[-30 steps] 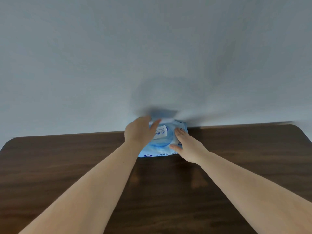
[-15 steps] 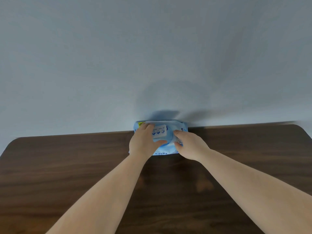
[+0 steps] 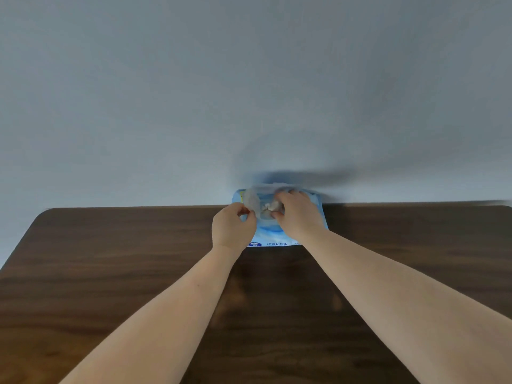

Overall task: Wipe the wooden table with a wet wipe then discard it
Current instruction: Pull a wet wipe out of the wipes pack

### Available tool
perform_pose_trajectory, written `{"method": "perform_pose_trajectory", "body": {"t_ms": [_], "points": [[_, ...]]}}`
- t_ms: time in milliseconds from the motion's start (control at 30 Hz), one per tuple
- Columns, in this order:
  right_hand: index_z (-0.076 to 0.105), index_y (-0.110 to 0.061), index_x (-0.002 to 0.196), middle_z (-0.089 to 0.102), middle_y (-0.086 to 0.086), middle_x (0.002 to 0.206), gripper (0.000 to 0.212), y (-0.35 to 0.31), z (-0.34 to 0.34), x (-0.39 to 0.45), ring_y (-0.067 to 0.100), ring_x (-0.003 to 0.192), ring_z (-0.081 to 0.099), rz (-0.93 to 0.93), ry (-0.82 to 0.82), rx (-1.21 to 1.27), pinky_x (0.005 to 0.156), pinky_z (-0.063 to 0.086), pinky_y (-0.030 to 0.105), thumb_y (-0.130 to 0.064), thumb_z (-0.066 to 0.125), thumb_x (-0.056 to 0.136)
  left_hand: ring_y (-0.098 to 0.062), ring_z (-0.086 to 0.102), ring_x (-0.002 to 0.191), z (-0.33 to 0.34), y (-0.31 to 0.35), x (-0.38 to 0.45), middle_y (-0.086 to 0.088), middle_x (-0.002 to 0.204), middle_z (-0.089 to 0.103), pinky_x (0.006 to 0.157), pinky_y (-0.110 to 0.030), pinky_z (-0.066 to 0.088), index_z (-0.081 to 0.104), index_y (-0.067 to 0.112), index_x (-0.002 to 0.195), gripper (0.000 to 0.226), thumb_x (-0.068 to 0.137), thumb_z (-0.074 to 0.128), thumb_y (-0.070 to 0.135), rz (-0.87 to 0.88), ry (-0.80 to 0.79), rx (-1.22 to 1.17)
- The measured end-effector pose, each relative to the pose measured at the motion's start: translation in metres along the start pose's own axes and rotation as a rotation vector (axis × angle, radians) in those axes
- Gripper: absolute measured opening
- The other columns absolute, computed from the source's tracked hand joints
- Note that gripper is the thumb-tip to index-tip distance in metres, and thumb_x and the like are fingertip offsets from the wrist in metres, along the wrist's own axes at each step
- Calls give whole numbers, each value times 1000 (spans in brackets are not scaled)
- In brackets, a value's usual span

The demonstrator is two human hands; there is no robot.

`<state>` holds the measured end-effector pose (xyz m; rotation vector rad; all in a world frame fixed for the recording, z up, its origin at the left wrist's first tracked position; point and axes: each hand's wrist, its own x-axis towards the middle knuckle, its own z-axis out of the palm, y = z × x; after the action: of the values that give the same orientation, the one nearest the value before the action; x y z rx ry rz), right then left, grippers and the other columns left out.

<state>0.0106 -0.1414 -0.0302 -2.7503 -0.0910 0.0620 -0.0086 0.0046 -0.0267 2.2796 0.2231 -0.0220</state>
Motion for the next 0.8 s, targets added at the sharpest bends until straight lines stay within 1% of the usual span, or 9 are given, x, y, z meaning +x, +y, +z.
{"method": "perform_pose_trajectory", "body": {"t_ms": [133,200,267,333,400,500,567,633,800], "points": [[62,-9,99,63,9,103,12,-1,0,4,27,101,52,-3,75,51,73,38,33,-15,54,92,-17,55,75,0,-1,1,0,79,63,68,-23,37,67,10,89,13,89,57,19,-4,-18,-25],[62,-9,94,64,6,96,9,-4,-6,3,24,92,57,15,133,209,73,41,32,-11,53,92,-17,54,76,1,0,2,0,79,62,68,-24,36,66,10,91,14,90,56,20,-27,-43,-1],[59,-13,90,61,-1,87,6,-9,-18,-3,19,84,57,148,199,524,75,45,31,-9,54,89,-20,55,78,0,-1,6,0,77,60,68,-26,38,66,8,91,13,88,58,18,-71,-99,-21],[53,-17,83,59,1,85,10,-12,-35,-8,20,80,58,350,221,943,75,52,35,-9,55,88,-19,58,85,-7,1,8,-1,87,65,76,-31,46,65,10,99,15,84,62,12,-158,-194,-241],[52,-18,85,61,11,91,12,-11,-49,-13,23,76,61,454,146,1223,69,56,34,-7,56,89,-16,59,98,-19,4,8,1,105,65,83,-30,48,60,16,112,30,83,66,8,-247,-244,-512],[56,-21,96,67,12,100,11,-12,-59,-21,26,80,67,452,34,1267,68,56,31,-11,55,93,-17,62,93,-37,11,3,-1,100,67,78,-26,48,63,10,113,24,90,62,16,-342,-193,-781],[59,-26,97,67,11,96,16,-18,-59,-25,24,76,66,425,-2,1262,64,53,29,-11,53,94,-17,67,83,-45,18,-4,-6,94,71,74,-26,52,66,6,107,27,92,59,28,-433,-257,-948],[60,-26,95,66,11,91,18,-25,-57,-30,21,71,63,407,-38,1249,62,50,27,-10,53,94,-18,71,84,-50,21,-11,-8,96,74,73,-28,55,68,9,102,32,91,59,38,-455,-315,-1000],[58,-28,97,65,3,102,7,-42,-48,-43,16,82,64,348,-163,1055,66,51,27,-24,57,92,-17,70,80,-60,21,-29,-11,92,72,77,-26,58,67,4,92,14,89,64,18,-340,-266,-961]]}}
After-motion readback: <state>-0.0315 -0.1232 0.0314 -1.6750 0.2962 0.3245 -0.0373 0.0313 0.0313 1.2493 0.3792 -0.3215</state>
